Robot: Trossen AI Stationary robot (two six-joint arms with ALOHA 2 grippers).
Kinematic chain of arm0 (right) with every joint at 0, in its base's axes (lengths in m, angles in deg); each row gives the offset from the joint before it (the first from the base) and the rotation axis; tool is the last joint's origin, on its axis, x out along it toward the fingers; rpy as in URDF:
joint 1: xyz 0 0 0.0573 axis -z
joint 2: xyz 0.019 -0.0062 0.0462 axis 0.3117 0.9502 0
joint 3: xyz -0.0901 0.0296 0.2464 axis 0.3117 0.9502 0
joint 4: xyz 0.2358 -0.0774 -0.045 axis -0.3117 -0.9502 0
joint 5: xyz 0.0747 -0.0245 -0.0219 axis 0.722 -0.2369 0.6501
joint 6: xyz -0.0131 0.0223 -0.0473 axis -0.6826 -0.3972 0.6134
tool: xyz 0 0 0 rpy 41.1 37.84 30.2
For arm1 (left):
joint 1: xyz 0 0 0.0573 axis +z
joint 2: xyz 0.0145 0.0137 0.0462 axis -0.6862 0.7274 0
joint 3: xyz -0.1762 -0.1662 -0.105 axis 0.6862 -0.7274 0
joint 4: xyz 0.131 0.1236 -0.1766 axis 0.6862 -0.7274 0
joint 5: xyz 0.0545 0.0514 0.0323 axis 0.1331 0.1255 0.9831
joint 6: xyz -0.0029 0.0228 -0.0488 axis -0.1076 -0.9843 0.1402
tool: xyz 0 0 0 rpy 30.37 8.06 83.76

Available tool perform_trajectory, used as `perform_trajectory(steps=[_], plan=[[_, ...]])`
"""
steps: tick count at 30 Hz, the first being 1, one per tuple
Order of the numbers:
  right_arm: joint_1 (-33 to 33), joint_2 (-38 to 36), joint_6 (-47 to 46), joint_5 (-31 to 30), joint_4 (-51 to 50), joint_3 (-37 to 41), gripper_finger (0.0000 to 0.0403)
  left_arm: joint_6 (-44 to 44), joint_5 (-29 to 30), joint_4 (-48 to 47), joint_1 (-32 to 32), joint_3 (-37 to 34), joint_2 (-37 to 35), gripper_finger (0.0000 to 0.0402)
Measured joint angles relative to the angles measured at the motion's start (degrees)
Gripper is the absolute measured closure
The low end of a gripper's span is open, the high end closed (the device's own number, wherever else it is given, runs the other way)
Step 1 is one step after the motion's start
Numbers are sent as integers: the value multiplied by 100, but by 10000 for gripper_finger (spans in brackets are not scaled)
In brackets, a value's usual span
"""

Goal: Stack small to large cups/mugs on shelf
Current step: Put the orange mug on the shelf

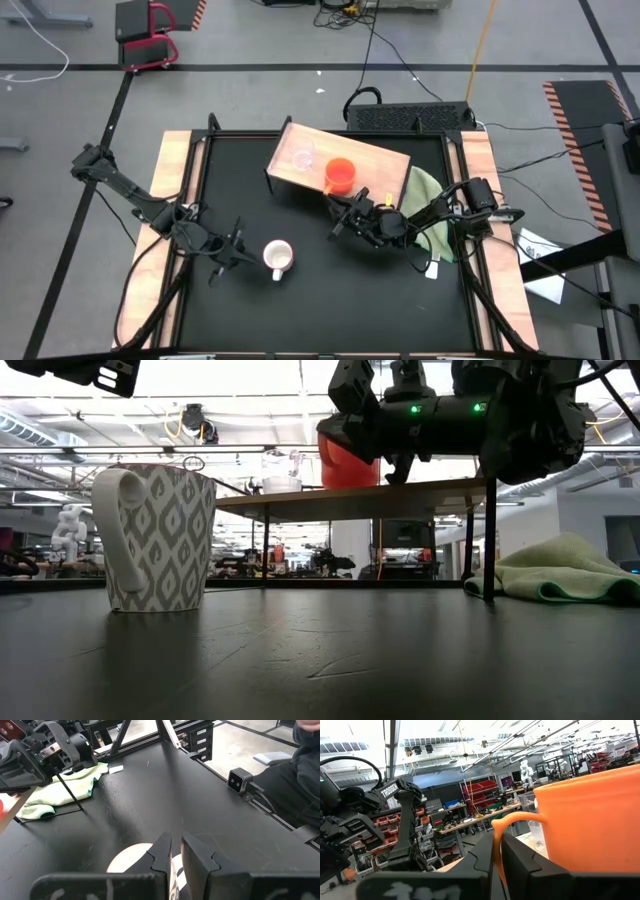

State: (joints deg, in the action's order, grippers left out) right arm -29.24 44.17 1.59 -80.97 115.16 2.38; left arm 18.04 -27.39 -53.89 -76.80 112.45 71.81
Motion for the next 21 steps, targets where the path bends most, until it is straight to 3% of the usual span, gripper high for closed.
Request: perform_trajectory(steps=[21], plan=[[-40, 0, -40, 2, -2, -1, 371, 18, 0, -3, -2, 0, -1, 357]])
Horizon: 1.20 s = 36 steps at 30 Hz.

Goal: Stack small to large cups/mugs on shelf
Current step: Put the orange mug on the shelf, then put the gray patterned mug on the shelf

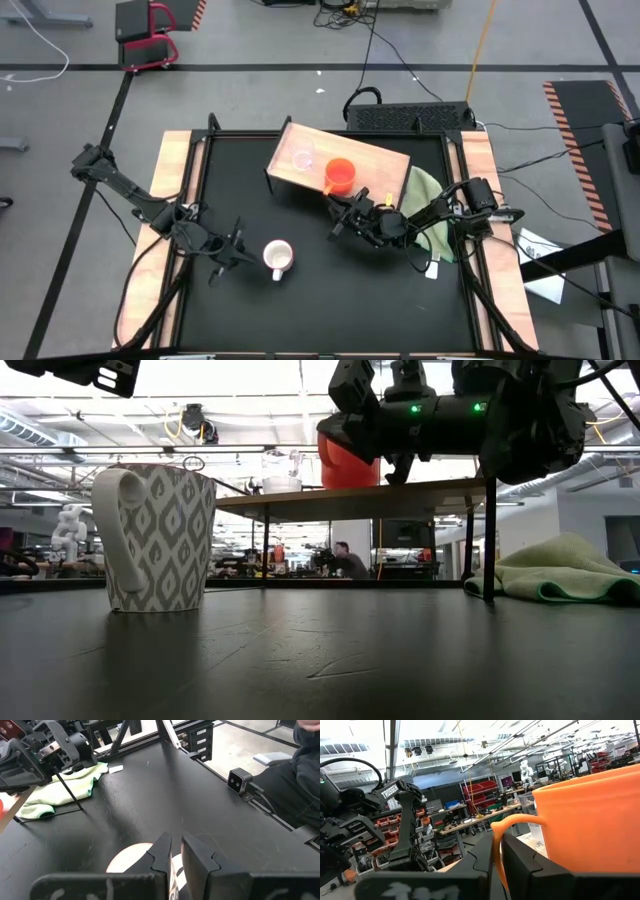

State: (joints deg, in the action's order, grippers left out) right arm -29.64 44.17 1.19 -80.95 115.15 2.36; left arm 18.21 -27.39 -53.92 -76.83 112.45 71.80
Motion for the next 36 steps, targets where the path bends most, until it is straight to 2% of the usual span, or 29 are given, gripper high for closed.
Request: perform_trajectory(steps=[20, 29, 36], plan=[[60, 0, -104, 131, -251, 4, 371, 31, -2, 0, 2, 0, 2, 357], [8, -270, -9, -16, -658, 11, 370, 31, -2, -7, 2, 0, 1, 357], [-28, -463, 107, -28, -830, 17, 321, 42, -2, 8, -2, -2, 172, 357]])
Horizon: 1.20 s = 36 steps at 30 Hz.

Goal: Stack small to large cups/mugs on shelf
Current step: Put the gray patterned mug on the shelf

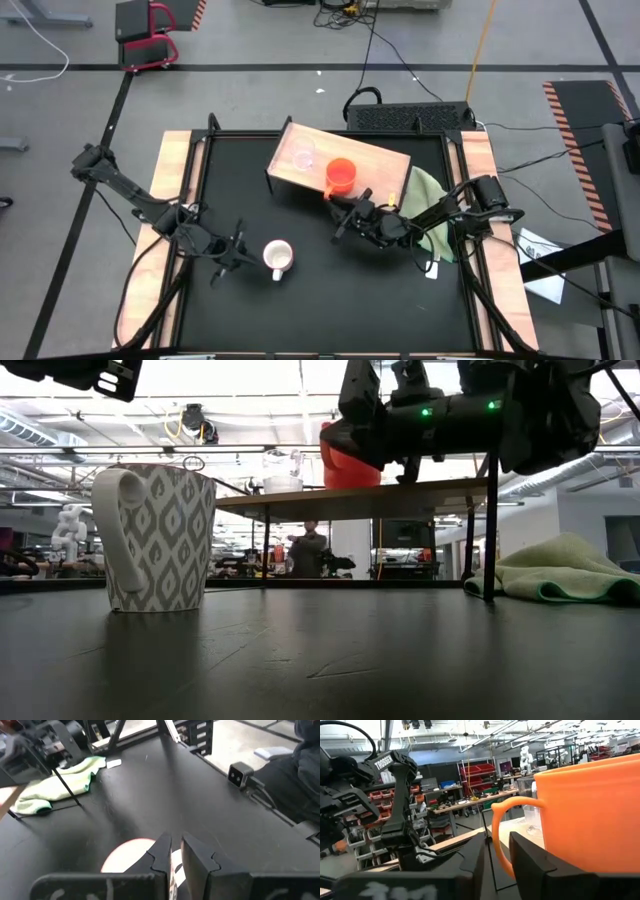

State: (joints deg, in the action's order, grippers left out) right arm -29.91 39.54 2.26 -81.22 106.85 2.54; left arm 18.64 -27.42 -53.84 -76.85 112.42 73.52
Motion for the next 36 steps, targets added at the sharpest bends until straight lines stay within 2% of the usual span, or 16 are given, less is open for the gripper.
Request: perform_trajectory(steps=[7, 21, 26, 31, 36], plan=[[0, -12, -10, -1, -47, 0, 279, 16, 0, 43, 0, 0, 281, 357], [-497, -275, 307, -42, -276, 13, 275, -64, -50, 272, 0, 0, 394, 357], [-800, -625, 506, -38, -899, 11, 276, -79, -50, 302, 0, 0, 392, 357], [-1093, -1032, 639, -41, -1523, 11, 307, -79, -50, 304, 0, 0, 392, 357], [-1314, -1206, 963, -38, -1688, 0, 381, -81, -50, 302, 0, 0, 392, 357]])
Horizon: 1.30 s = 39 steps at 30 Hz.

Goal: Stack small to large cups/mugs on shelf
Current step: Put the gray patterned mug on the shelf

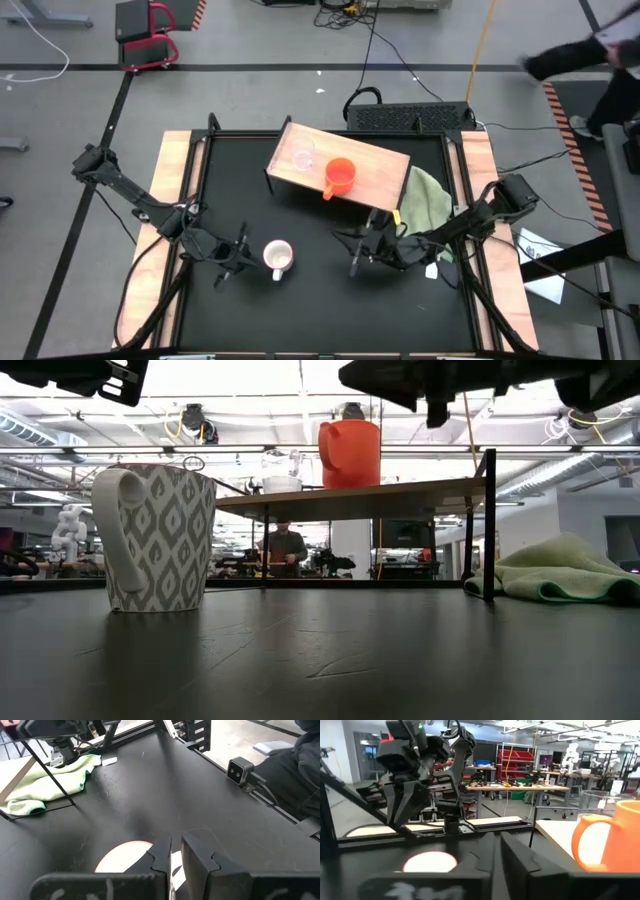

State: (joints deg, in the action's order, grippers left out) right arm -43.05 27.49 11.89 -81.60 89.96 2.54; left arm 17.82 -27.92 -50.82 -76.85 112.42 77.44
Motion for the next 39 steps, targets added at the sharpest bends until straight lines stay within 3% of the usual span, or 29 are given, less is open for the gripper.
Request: perform_trajectory(steps=[2, 20, 34, 39], plan=[[-37, -5, 109, -1, -23, 0, 396, 0, 0, -2, 0, 0, 0, 357], [-16, -106, -36, 185, -104, 155, 403, -15, 2, 28, 0, 0, 0, 357], [-1045, -2703, -441, 217, -3365, 155, 403, -43, 4, 31, -1, 0, 0, 357], [-1427, -3295, -456, 43, -4088, 155, 403, -70, 61, 35, 0, 0, 0, 357]])
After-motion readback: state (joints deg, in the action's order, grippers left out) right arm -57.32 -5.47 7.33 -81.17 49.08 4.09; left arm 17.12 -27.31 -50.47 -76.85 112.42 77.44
